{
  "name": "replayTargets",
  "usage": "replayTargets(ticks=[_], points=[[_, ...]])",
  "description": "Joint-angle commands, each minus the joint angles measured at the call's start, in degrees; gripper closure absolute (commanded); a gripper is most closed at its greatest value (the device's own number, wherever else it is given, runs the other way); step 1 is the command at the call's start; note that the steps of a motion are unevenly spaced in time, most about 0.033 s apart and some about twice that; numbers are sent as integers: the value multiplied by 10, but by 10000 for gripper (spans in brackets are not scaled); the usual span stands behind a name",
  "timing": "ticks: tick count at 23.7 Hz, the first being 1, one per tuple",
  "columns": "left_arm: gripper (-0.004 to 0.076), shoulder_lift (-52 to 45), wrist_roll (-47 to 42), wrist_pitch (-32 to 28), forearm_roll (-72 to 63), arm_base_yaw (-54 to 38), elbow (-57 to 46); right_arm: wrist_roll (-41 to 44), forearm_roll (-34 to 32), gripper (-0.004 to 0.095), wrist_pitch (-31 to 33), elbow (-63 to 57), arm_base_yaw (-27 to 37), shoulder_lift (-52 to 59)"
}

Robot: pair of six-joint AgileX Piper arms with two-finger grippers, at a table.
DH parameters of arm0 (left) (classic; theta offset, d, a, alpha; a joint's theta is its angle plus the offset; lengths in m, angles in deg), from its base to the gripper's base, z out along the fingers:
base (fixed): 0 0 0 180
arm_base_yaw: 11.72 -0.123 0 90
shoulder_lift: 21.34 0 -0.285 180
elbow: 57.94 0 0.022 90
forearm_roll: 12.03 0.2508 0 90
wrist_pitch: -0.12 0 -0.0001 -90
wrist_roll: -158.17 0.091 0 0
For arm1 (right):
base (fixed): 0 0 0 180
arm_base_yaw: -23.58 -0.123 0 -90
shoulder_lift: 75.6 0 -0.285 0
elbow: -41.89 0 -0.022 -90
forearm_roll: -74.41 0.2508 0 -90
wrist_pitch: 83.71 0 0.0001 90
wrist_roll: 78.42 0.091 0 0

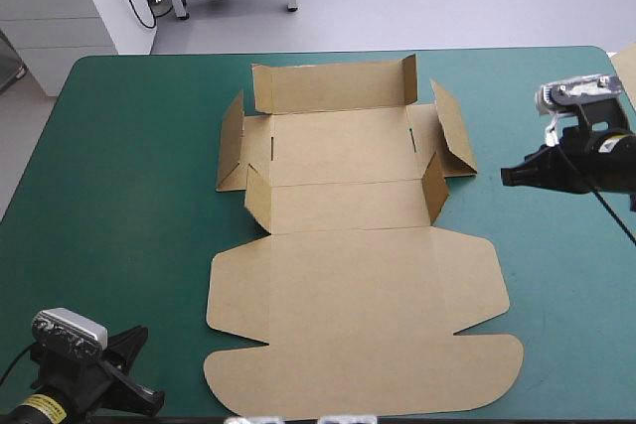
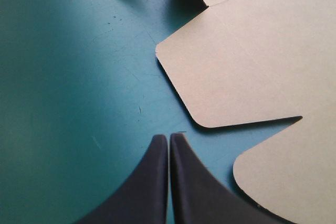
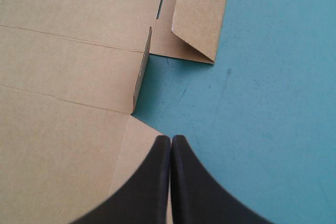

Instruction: Fold the box

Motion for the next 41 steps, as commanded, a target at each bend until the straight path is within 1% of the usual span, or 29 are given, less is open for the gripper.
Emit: replayTargets(ticks=[1,3,4,5,6,7,8,10,11,12,16,18,19,22,26,28,30,32,35,41], points=[[731,7,-1,-41,-10,0,14,-3,38,923,-7,75,-2,-60],[731,7,-1,-41,-10,0,14,-5,90,922,2,107,-8,-104],[731,7,-1,-41,-10,0,14,-4,86,917,2,127,-22,-129],[731,7,-1,-41,-10,0,14,5,69,910,3,141,-41,-151],[731,7,-1,-41,-10,0,14,19,39,905,4,158,-69,-173],[731,7,-1,-41,-10,0,14,26,8,905,-1,171,-91,-193],[731,7,-1,-41,-10,0,14,47,-37,905,-13,184,-119,-215],[731,7,-1,-41,-9,0,14,81,-102,905,-28,213,-152,-252],[731,7,-1,-41,-9,0,14,88,-111,905,-24,220,-157,-262],[731,7,-1,-41,-9,0,14,101,-114,905,-10,237,-159,-279],[731,7,0,-41,-8,0,14,101,-114,899,37,269,-160,-321],[731,7,0,-41,-5,0,14,112,-119,858,43,268,-160,-333],[731,7,0,-42,-5,0,14,121,-120,831,43,268,-160,-337],[731,7,1,-41,-5,0,14,140,-117,708,43,268,-161,-352],[731,7,2,-41,-2,0,14,155,-117,517,43,268,-161,-369],[731,7,2,-41,-2,0,14,154,-102,453,43,268,-161,-376],[731,7,2,-42,2,0,14,150,-84,433,43,268,-161,-382],[731,7,2,-42,8,0,14,150,-69,438,43,266,-161,-389],[731,7,2,-42,22,0,14,150,-81,438,43,248,-161,-405],[731,7,3,-42,22,0,14,144,-72,438,43,218,-161,-426]])
